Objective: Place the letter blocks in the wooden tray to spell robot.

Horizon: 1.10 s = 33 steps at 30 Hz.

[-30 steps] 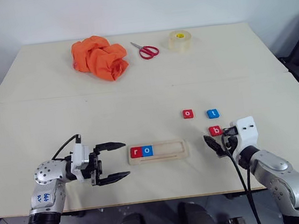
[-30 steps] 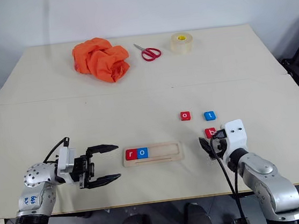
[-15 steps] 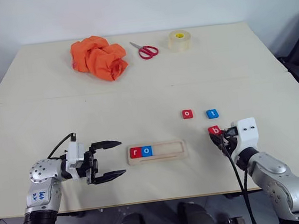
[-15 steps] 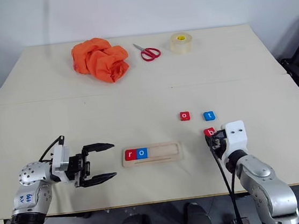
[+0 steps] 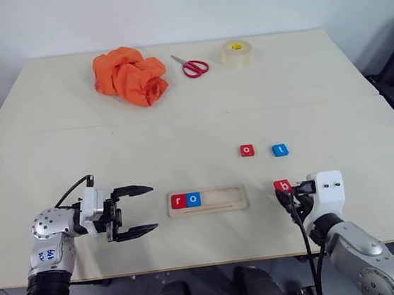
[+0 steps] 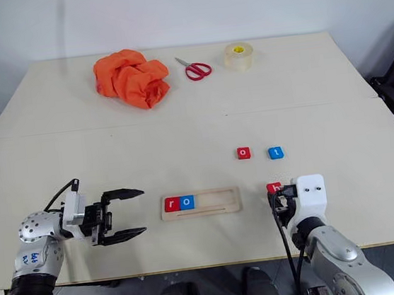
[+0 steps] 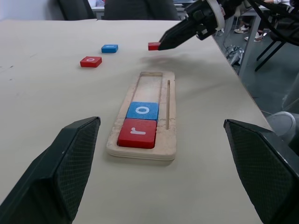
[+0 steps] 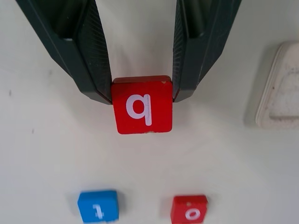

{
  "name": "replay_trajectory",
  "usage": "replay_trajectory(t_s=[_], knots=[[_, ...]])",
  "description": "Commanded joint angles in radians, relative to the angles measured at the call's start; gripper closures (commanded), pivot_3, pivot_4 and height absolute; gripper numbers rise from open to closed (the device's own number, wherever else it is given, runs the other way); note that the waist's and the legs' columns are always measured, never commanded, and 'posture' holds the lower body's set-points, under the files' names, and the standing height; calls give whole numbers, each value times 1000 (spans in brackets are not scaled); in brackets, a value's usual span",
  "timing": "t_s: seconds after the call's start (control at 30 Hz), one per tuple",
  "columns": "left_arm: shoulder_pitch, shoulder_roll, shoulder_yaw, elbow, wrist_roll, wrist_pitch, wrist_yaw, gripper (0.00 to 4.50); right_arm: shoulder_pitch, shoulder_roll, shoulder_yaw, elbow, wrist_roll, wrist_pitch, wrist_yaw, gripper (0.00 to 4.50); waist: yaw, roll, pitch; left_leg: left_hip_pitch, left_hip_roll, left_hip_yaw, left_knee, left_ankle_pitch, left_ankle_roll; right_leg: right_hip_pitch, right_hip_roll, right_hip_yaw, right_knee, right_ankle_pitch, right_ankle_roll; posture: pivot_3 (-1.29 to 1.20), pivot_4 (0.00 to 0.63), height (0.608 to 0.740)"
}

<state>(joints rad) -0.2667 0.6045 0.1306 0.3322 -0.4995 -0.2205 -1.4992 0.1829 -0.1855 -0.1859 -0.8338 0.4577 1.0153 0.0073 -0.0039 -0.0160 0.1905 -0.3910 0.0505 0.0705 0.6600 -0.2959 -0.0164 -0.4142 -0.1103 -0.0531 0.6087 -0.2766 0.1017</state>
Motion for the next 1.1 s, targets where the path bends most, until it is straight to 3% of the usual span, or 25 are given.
replay_trajectory(t_s=[0.03,0.27,0.33,0.47,0.63,0.7,0.87,1.1], knots=[[-13,8,6,11,3,-19,-14,0,-2,10,-26,-46,22,1,0,2281,0,0,0,0,0,0,0,0,0,0,0,0,0,0,0,0,150,740],[-27,-4,0,21,6,-27,-9,0,-14,-111,-34,-58,62,-4,127,17,0,0,0,0,0,0,0,0,0,0,0,0,-1,0,0,0,150,740],[-31,-6,-1,26,8,-31,-10,0,-22,-173,-47,-56,85,-14,187,17,1,0,0,0,0,0,0,0,0,0,0,0,-1,0,0,0,150,740],[-36,-18,-7,37,11,-44,-16,0,-51,-487,-60,42,88,-109,493,17,0,0,0,0,-1,1,0,0,1,0,0,0,-2,0,1,0,150,740],[-36,-29,-16,37,4,-54,-28,0,-155,-731,11,270,36,-248,745,17,1,-2,0,0,0,0,0,-1,2,2,1,-1,-5,1,2,0,150,740],[-34,-28,-20,34,4,-58,-37,0,-262,-815,93,419,-15,-332,874,17,-1,-2,0,0,0,0,0,-1,2,2,1,-1,-5,1,2,0,150,740],[-16,-24,-17,25,0,-72,-33,0,-418,-871,229,637,-114,-475,1046,17,1,-2,0,-1,0,1,0,-1,2,0,1,0,-5,1,3,0,150,740],[30,-28,-6,-17,-1,-87,3,0,-541,-832,333,780,-191,-580,1160,17,1,-2,0,-1,-1,3,1,-2,2,0,0,0,-5,2,3,0,150,740]])
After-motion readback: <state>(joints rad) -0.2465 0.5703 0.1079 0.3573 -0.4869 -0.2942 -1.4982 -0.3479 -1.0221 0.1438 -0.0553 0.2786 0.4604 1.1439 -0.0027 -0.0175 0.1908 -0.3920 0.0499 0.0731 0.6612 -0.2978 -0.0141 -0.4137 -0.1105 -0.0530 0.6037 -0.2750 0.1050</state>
